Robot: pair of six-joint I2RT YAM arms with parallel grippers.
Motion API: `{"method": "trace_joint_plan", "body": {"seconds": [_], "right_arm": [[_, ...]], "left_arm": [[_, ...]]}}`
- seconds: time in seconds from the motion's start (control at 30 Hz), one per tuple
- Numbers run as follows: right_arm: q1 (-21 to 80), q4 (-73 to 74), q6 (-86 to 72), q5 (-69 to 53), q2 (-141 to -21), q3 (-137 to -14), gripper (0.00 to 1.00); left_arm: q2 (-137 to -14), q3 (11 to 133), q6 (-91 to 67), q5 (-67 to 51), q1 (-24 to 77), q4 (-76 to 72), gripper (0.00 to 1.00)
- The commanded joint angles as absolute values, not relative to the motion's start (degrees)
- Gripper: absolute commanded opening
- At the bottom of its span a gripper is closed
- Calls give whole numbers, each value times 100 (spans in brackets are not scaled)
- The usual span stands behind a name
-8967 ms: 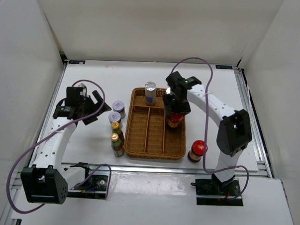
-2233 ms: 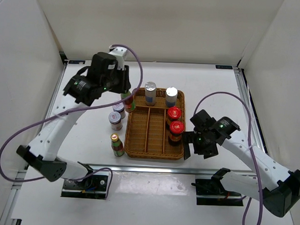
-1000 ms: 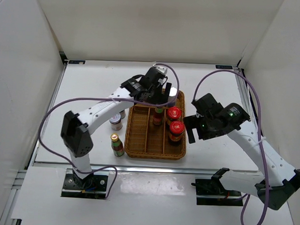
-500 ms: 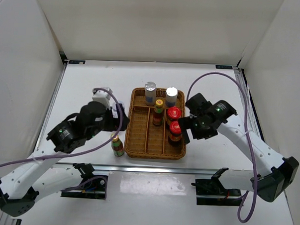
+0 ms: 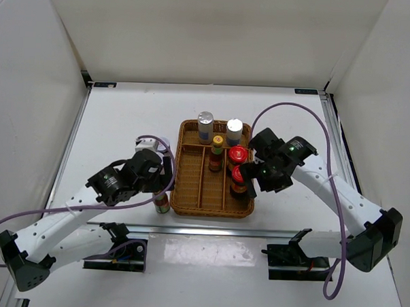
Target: Organize the condiment bottles
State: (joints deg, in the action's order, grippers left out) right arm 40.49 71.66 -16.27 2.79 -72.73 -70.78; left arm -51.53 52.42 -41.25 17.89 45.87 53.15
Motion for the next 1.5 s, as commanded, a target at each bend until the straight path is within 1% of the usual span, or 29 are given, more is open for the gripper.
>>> {"method": "trace_joint_plan", "body": {"seconds": [0.0, 0.07, 0.13, 0.2, 0.3, 0.33, 0.4, 0.43, 0.47, 0.5, 0.53, 0.57, 0.6, 0.67, 0.7, 0.8, 0.93, 1.1, 1.23, 1.33, 1.37, 1.4, 1.47], "right_arm": [[4034, 7041, -1547, 185, -7216, -7014, 100], [4034, 7040, -1547, 132, -7268, -6882, 100], [4034, 6988, -1547, 132, -7269, -6882, 100], [4034, 6987, -1547, 80, -7269, -6830, 100], [4034, 6987, -1547, 79, -7269, -6829, 100], [4034, 6987, -1547, 79, -7269, -6768, 100], [4034, 6987, -1547, 79, -7269, -6768, 100], [4034, 6987, -1547, 79, -7269, -6768, 100], [4034, 6987, -1547, 79, -7269, -6768, 100], [4034, 6987, -1547, 79, -7269, -6768, 100], [4034, 6935, -1547, 79, -7269, -6768, 100], [4034, 6935, -1547, 79, -7321, -6768, 100], [4034, 6935, -1547, 79, -7321, -6768, 100], [4034, 6935, -1547, 79, -7321, -6768, 100], [4034, 6935, -1547, 79, -7321, -6768, 100], [4034, 6935, -1547, 79, -7321, -6715, 100], [3982, 6935, -1600, 79, -7321, -6715, 100], [3981, 6935, -1600, 132, -7321, -6715, 100], [3981, 6987, -1600, 185, -7269, -6715, 100], [3929, 6987, -1652, 185, -7207, -6715, 100], [3929, 6987, -1652, 185, -7146, -6715, 100], [3929, 6987, -1652, 237, -7146, -6715, 100], [3929, 6987, -1652, 237, -7146, -6715, 100]], "left_arm": [[-4939, 5063, -4324, 1890, 4605, 5309, 94], [-4879, 4993, -4324, 1829, 4605, 5309, 90], [-4878, 4992, -4246, 1828, 4605, 5309, 83], [-5009, 4992, -4176, 1775, 4605, 5309, 80], [-5210, 5106, -4043, 1653, 4605, 5309, 72], [-5212, 5202, -3947, 1652, 4605, 5309, 62], [-5413, 5596, -3824, 1652, 4605, 5309, 47], [-5475, 5799, -3667, 1765, 4605, 5378, 34], [-5545, 6036, -3569, 1854, 4605, 5379, 28], [-5737, 6586, -3464, 1976, 4605, 5466, 21], [-5861, 6888, -3211, 2230, 4658, 5528, 11], [-5984, 7204, -3078, 2363, 4658, 5581, 11], [-6264, 7816, -2920, 2530, 4710, 5633, 11], [-6564, 8391, -2454, 2601, 4763, 5634, 11], [-6879, 8924, -2322, 2602, 4764, 5634, 11], [-7346, 9796, -1961, 2426, 4834, 5634, 11], [-8101, 10378, -1907, 2242, 5106, 5582, 11], [-8674, 10503, -1907, 1926, 5291, 5406, 11], [-8955, 10503, -2021, 1925, 5466, 5257, 11], [-8956, 10126, -2170, 1925, 5520, 4993, 11], [-8956, 9960, -2232, 1925, 5520, 4670, 11], [-8895, 9558, -2285, 1925, 5520, 4467, 11], [-8825, 9160, -2522, 1925, 5520, 4089, 11]]}}
